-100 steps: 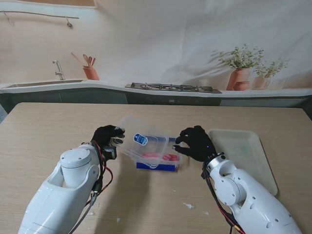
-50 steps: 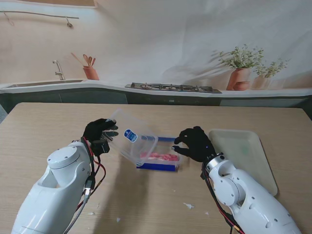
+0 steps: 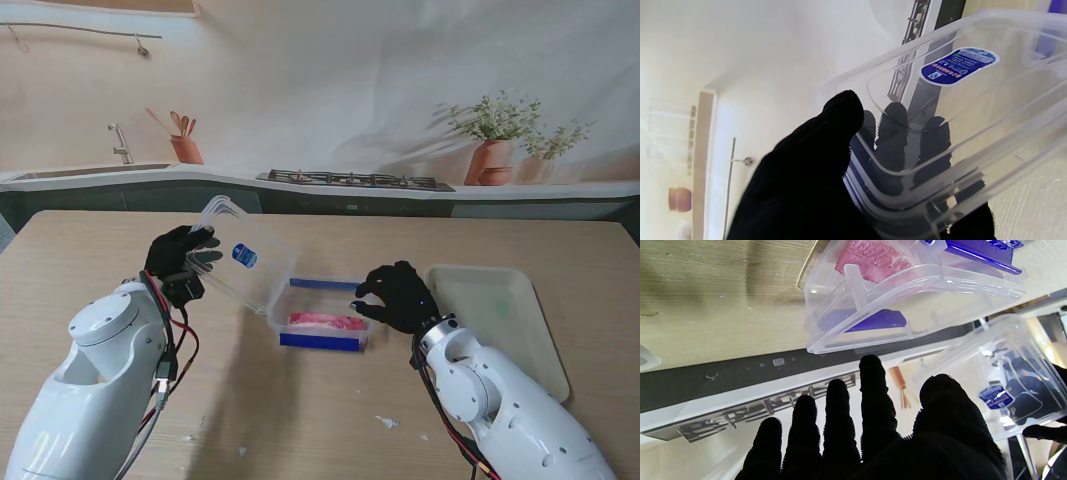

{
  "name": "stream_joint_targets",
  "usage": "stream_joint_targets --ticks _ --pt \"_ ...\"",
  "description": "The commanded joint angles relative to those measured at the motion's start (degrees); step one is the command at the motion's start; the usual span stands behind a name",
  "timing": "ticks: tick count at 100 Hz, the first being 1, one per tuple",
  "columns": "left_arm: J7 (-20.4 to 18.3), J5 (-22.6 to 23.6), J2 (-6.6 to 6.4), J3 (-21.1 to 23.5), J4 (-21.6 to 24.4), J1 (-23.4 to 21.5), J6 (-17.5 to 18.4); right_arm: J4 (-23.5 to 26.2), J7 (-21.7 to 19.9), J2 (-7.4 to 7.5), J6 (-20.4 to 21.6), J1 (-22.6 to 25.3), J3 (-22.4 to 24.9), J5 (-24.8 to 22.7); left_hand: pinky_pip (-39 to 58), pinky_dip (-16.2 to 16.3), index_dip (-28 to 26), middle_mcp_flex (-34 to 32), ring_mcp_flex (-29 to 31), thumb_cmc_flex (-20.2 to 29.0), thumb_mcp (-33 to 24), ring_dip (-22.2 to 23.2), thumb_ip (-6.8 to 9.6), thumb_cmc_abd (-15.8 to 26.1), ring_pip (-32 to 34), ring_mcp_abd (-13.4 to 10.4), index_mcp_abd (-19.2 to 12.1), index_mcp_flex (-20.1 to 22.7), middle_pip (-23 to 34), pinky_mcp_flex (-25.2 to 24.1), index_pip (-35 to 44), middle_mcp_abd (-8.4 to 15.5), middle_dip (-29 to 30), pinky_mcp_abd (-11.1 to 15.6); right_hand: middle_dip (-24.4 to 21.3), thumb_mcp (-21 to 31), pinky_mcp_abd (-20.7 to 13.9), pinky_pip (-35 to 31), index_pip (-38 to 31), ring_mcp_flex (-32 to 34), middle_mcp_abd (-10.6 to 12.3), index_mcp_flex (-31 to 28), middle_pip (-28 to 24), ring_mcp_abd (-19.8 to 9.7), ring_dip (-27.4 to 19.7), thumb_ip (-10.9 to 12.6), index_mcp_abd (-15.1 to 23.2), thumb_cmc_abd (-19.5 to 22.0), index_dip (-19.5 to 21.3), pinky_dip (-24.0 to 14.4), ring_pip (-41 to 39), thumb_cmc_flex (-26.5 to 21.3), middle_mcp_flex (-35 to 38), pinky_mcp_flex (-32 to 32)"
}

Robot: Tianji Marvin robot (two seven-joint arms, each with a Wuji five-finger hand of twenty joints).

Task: Separate the bacon slices onto the tray

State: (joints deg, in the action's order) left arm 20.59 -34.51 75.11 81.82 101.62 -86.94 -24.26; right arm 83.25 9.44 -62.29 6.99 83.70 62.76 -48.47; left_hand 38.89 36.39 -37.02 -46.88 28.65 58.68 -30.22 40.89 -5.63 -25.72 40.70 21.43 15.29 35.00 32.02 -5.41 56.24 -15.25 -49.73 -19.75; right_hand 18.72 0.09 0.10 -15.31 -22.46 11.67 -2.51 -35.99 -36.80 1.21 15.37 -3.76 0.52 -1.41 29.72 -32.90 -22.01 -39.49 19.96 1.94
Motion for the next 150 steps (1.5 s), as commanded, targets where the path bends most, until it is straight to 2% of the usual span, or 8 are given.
stream_joint_targets --ticks 1,27,51,78,99,128,150 --pt "-0.1 -0.7 -0.2 0.9 1.2 -0.4 0.8 0.0 -1.0 -0.32 -0.4 0.1 -0.3 0.1 0.5 1.1 -1.2 -1.9 2.3 2.8 -0.2 1.2 -0.55 2.2 1.6 0.3 -1.6 0.9 1.3 0.2 2.9 -0.4 -1.2 1.5 -0.3 -0.8 0.4 -0.6 0.2 -1.9 -0.9 1.0 0.8 0.0 0.1 1.6 1.6 1.7 0.2 -0.8 -0.1 0.8 -1.8 0.6" --pt "0.4 -2.4 -0.34 3.6 1.4 -2.1 3.3 -0.3 -1.3 -0.31 -0.7 -0.3 -1.0 0.1 0.3 0.6 -1.2 -2.1 2.5 2.7 -0.3 1.3 -0.51 2.1 1.7 0.4 -1.6 0.8 1.3 0.2 2.9 -0.3 -1.2 1.8 -0.3 -0.8 0.4 -0.6 0.2 -1.9 -0.9 1.0 0.8 -0.1 0.1 1.6 1.7 1.7 0.1 -0.8 -0.1 0.9 -1.8 0.7" --pt "0.7 -1.2 -0.3 5.7 -0.2 -3.4 4.8 -0.5 -1.7 -0.29 -1.2 -0.5 -1.4 0.2 0.6 0.3 -1.2 -2.0 2.5 2.4 -0.5 1.4 -0.47 2.0 1.6 0.1 -2.0 0.9 1.3 0.3 2.9 0.0 -1.2 1.9 -0.3 -0.8 0.4 -0.5 0.2 -1.9 -0.7 1.0 0.8 -0.2 0.1 1.6 1.6 1.7 0.1 -0.8 -0.1 0.9 -1.8 0.7" --pt "5.2 -0.6 0.68 5.3 -2.1 -4.2 5.4 -0.7 -1.5 -0.32 -1.3 -0.7 -1.5 0.2 0.7 -0.1 -1.1 -1.8 2.1 2.5 -0.5 1.4 -0.49 2.1 1.5 0.0 -2.0 0.7 1.0 0.3 2.8 0.1 -1.4 2.0 -0.3 -0.8 0.4 -0.5 0.1 -1.9 -0.8 0.9 0.8 -0.1 0.1 1.6 1.6 1.7 0.1 -0.8 -0.1 0.8 -1.8 0.7" --pt "7.9 1.0 1.54 4.7 -4.0 -4.0 3.0 -0.7 -1.3 -0.34 -1.1 -0.7 -1.4 0.2 0.8 -0.2 -0.9 -1.5 1.5 2.8 -0.3 1.4 -0.39 2.2 1.4 -0.2 -1.9 0.5 0.9 0.2 3.0 0.1 -1.7 2.0 -0.3 -0.8 0.4 -0.5 0.1 -1.8 -0.8 0.9 0.8 -0.1 0.2 1.6 1.6 1.7 0.1 -0.8 -0.1 0.8 -1.8 0.8" --pt "7.0 5.6 1.67 5.7 -8.4 -2.8 1.9 -0.9 -1.3 -0.35 -1.0 -0.8 -1.3 0.3 0.4 -0.6 -0.7 -1.2 1.1 2.8 0.2 1.4 -0.23 2.2 1.3 -0.8 -2.4 0.3 0.7 0.1 3.0 0.5 -1.8 2.0 -0.3 -0.8 0.4 -0.5 0.1 -1.9 -0.7 0.9 0.7 0.0 0.2 1.6 1.7 1.7 0.0 -0.8 -0.1 0.9 -1.8 0.7" --pt "6.9 9.9 1.88 5.5 -9.4 -2.8 -1.5 -1.1 -1.3 -0.35 -0.9 -0.9 -1.4 0.3 -0.2 -0.8 1.3 -1.4 0.7 2.6 -0.5 1.0 0.28 1.1 0.7 -1.0 -2.9 1.5 -0.4 0.1 2.4 0.8 -0.9 1.8 -0.3 -0.8 0.4 -0.5 0.1 -1.8 -0.8 1.0 0.7 0.1 0.2 1.6 1.7 1.7 0.0 -0.8 -0.1 0.8 -1.8 0.8"
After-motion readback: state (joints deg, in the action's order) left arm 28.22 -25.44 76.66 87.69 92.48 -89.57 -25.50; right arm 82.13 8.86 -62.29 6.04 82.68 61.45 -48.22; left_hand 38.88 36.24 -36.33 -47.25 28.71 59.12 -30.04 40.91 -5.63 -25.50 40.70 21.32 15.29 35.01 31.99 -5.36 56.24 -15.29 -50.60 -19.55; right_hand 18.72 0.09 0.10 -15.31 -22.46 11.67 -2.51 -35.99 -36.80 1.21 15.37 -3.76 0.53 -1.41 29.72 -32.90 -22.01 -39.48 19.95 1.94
